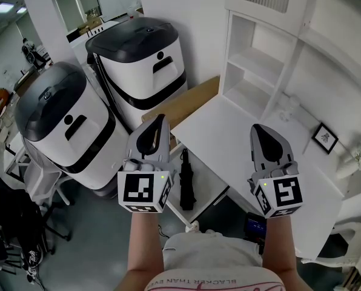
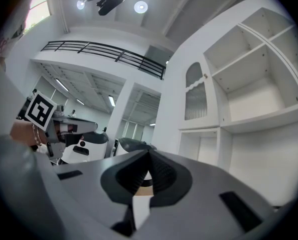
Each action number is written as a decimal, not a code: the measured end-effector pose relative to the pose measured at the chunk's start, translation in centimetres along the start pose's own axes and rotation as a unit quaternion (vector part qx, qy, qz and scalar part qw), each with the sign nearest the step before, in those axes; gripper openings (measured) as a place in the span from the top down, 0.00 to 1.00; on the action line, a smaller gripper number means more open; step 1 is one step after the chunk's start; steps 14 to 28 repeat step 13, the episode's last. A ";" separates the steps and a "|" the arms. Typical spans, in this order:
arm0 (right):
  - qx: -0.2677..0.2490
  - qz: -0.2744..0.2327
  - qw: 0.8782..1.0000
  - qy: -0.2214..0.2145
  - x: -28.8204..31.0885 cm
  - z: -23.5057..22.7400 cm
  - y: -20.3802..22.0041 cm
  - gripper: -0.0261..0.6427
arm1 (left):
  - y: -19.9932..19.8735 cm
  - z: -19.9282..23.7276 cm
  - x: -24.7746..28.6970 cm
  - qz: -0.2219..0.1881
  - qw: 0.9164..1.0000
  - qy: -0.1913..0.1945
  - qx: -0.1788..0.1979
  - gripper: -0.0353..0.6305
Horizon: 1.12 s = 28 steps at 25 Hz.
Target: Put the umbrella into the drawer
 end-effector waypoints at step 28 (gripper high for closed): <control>0.002 -0.004 1.000 0.003 0.3 -0.6 0.1 0.95 | -0.5 -0.7 0.6 -0.018 1.000 0.024 -0.003 0.94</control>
Point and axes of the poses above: the fingertips, and each gripper's own axes: x forward along the fingers, z to its left, y out of its underside, the point moved 1 cm from there along -x, backward along the fingers, and after that the axes turned 10 degrees about -z, right-handed, at the moved point
